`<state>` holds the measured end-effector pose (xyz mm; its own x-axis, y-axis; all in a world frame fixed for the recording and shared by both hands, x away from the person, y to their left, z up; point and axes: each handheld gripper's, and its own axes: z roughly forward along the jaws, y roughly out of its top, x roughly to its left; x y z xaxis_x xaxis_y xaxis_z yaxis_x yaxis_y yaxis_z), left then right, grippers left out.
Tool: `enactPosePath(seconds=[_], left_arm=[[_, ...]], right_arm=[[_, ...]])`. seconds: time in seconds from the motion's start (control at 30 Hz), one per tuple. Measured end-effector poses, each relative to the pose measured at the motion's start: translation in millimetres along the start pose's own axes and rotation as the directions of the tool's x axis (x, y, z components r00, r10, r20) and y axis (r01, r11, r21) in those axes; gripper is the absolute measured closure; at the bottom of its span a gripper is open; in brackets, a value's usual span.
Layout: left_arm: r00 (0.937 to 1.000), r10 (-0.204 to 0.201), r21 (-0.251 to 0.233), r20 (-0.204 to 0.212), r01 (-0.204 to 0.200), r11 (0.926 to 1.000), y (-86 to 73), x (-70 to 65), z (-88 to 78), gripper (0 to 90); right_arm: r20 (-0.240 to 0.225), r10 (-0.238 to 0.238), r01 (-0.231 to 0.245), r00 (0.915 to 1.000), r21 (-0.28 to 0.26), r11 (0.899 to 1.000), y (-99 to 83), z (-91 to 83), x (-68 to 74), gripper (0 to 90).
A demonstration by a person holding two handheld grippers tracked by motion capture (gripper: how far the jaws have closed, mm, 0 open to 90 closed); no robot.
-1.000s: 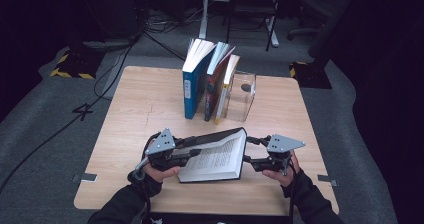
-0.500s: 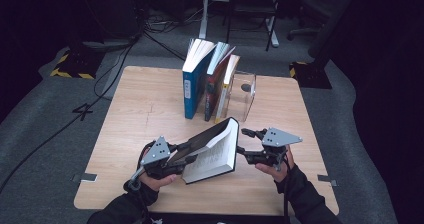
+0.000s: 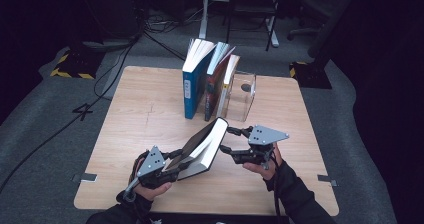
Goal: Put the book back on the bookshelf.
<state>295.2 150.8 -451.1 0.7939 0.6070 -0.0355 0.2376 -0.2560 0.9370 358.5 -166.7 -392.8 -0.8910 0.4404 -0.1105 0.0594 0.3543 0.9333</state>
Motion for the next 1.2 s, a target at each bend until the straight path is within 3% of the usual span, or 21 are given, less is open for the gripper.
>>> enactPosePath(seconds=[0.1,0.17,0.23,0.33,0.37,0.53,0.7,0.87,1.1,1.2], left_arm=[[0.9997,-0.018,0.001,0.018,0.018,0.9998,0.4,4.9,1.9,54.8],[0.9995,0.01,0.024,0.03,-0.01,0.9997,4.0,5.0,4.0,56.2],[0.9993,0.01,0.024,0.035,-0.011,0.9997,4.5,5.3,4.8,56.9],[0.9955,0.003,0.029,0.095,-0.006,0.9996,5.9,8.6,9.9,57.4],[0.9955,0.003,0.029,0.095,-0.006,0.9996,5.9,8.6,9.9,57.6],[0.9808,-0.009,0.03,0.195,0.003,0.9995,11.0,6.2,31.5,59.9],[0.9674,0.025,0.034,0.252,-0.035,0.9988,19.2,4.1,50.4,59.9],[0.9544,0.033,0.035,0.297,-0.046,0.9983,26.8,2.4,71.9,59.8],[0.9461,0.044,0.028,0.321,-0.056,0.9981,34.2,-0.6,93.9,59.6],[0.948,0.044,0.038,0.315,-0.059,0.9975,37.8,-2.3,100.1,59.6]], right_arm=[[0.008,-0.002,0.002,1.0,-0.002,1.0,3.2,3.9,-2.5,37.4],[0.009,0.002,-0.002,1.0,-0.006,1.0,4.2,5.6,-5.2,37.4],[0.009,0.007,-0.007,0.9999,-0.006,1.0,4.1,5.9,-6.4,37.3],[-0.001,0.013,-0.013,0.9999,-0.019,1.0,4.5,4.0,-9.2,37.4],[-0.001,0.013,-0.013,0.9999,-0.019,1.0,4.5,4.0,-9.2,37.4],[0.038,-0.039,0.039,0.9985,-0.015,0.999,11.2,-10.4,-7.4,37.6],[0.053,-0.021,0.022,0.9984,-0.007,1.0,3.5,-27.9,-11.8,37.1],[0.092,-0.005,0.005,0.9958,-0.002,1.0,-5.3,-46.6,-16.8,36.7],[0.15,0.032,-0.031,0.9882,-0.008,0.999,-15.4,-63.2,-26.4,33.9],[0.163,0.038,-0.041,0.9859,0.013,0.999,-21.4,-64.2,-27.1,33.8]])
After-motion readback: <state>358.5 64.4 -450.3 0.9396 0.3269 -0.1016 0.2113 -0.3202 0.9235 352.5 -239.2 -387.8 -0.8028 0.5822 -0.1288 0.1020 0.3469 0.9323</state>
